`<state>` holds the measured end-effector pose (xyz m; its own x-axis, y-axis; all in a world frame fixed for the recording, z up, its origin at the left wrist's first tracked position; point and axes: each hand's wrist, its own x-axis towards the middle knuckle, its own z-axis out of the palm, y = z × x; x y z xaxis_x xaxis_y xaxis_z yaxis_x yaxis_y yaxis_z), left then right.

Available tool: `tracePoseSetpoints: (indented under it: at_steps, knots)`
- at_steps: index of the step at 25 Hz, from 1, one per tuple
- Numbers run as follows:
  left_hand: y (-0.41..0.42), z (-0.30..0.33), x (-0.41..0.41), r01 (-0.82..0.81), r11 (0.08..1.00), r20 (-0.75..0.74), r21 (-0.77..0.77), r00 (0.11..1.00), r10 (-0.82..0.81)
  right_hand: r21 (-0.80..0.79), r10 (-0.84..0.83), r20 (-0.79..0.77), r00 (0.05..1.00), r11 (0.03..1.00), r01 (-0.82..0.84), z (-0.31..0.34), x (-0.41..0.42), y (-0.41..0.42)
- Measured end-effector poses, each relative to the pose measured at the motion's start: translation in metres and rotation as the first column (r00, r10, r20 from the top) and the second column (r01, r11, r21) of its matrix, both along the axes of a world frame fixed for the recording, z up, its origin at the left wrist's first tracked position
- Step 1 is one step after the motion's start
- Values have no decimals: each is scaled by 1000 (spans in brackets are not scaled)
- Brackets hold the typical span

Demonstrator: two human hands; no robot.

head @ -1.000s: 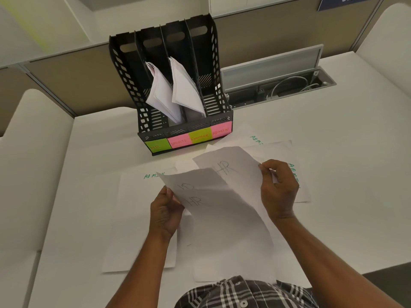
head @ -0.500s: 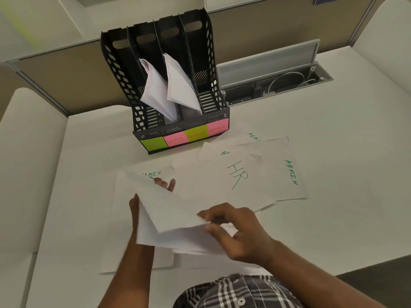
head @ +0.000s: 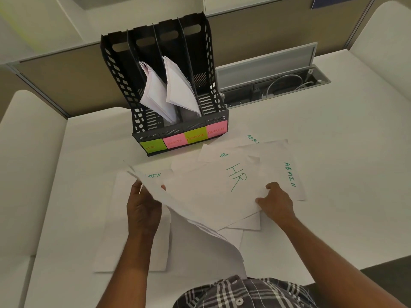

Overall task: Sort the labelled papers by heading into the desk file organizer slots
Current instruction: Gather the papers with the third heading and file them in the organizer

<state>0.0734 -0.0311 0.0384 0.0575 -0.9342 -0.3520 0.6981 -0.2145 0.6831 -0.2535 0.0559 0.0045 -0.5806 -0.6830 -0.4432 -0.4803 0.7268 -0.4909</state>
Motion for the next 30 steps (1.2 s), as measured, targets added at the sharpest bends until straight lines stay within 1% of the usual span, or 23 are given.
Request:
tracePoseSetpoints:
  at_steps: [2,4,5,6,8,9,10,11,12,14,16,17,18,19,20,21,22,23,24,25,26,27,30]
  knots:
    - [2,10,-3,36,999,49,-20,998,-35,-98,-40,44,998,994,44,9,7,1]
    - [2,10,-3,41,999,54,-23,998,-40,-340,-62,45,997,938,74,23,7,-1]
    - [2,11,-4,52,999,58,-13,997,-51,-488,-50,39,998,870,63,33,10,0]
    - [0,8,-2,77,997,75,-27,994,-75,-641,-5,19,1000,768,16,46,15,1]
    - [-5,8,-5,110,991,113,-82,988,-101,-863,151,-162,975,458,-214,65,25,4]
    - [-7,8,-7,137,985,160,-106,980,-119,-895,228,-257,939,310,-320,74,31,6]
    - [-10,8,-7,162,977,202,-137,970,-132,-904,305,-309,901,201,-378,81,38,10]
    - [-12,11,-9,190,967,234,-172,961,-147,-905,377,-333,864,131,-405,85,46,13]
    - [-13,12,-9,222,953,271,-209,949,-161,-900,434,-354,828,82,-428,88,54,17]
    - [-15,11,-8,277,934,384,-224,906,-177,-882,525,-378,763,47,-469,90,68,24]
    - [-17,9,-9,275,939,473,-209,868,-149,-891,585,-325,743,74,-448,88,73,30]
    - [-18,8,-9,270,941,482,-205,864,-143,-908,603,-263,753,110,-405,88,72,32]
    - [-18,10,-9,262,942,490,-208,862,-132,-933,609,-145,780,179,-313,87,71,34]
    - [-18,10,-10,254,944,496,-211,860,-120,-944,582,21,813,280,-175,84,68,35]
    - [-16,10,-10,252,946,507,-205,854,-118,-913,494,214,843,407,-7,79,64,35]
    - [-15,10,-11,248,949,511,-195,851,-117,-828,338,371,865,541,144,73,57,32]
    - [-14,10,-12,235,954,507,-186,855,-112,-709,138,395,908,674,206,63,46,29]
    - [-14,8,-12,219,959,486,-181,867,-107,-536,-18,267,964,828,164,50,34,27]
    - [-14,7,-12,205,963,468,-177,878,-101,-292,-38,118,992,954,72,39,26,27]
    - [-15,6,-12,198,964,456,-177,885,-98,-59,24,46,999,998,-21,29,22,29]
    - [-15,7,-14,189,966,450,-175,888,-92,75,59,60,996,995,-64,19,21,32]
    - [-16,7,-16,183,968,441,-173,893,-90,113,35,110,993,992,-47,10,22,33]
    - [-15,9,-20,163,972,426,-171,901,-76,17,-109,213,971,994,108,1,33,35]
